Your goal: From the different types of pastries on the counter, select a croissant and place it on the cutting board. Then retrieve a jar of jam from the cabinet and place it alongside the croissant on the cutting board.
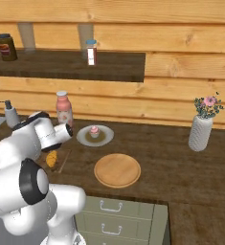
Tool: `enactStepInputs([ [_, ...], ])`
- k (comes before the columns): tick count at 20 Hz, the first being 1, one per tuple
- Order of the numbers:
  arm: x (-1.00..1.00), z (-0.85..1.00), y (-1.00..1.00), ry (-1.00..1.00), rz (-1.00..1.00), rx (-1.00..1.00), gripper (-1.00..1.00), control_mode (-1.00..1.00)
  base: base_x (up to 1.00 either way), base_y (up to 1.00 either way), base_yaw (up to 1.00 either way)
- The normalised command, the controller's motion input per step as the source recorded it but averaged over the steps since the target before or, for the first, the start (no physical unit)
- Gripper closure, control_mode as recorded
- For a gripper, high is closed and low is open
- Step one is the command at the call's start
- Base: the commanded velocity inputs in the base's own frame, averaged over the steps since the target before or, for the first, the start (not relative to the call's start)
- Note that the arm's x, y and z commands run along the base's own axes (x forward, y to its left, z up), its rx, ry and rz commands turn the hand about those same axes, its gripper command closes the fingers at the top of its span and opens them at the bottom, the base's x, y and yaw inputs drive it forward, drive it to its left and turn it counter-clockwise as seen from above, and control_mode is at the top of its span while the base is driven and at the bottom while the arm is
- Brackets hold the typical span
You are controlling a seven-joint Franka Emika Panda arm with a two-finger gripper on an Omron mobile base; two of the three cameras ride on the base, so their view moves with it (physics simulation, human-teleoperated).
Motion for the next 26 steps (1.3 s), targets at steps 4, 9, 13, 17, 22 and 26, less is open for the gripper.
enactStepInputs([
  [4, 0.03, -0.18, 0.00, 0.00, 0.00, -0.01, 1.00, -1.00, 0.00, 0.00, 0.00],
  [9, 0.16, -0.31, 0.02, 0.00, 0.00, 0.00, 1.00, -1.00, 0.00, 0.00, 0.00],
  [13, 0.30, -0.22, 0.00, 0.00, 0.00, 0.00, 1.00, -1.00, 0.00, 0.00, 0.00],
  [17, 0.30, -0.20, 0.00, 0.00, 0.00, 0.00, 1.00, -1.00, 0.00, 0.00, 0.00],
  [22, 0.38, -0.20, 0.01, 0.00, 0.00, 0.00, 1.00, -1.00, 0.00, 0.00, 0.00],
  [26, 0.19, -0.36, 0.14, 0.00, 0.00, 0.00, 1.00, -1.00, 0.00, 0.00, 0.00],
])
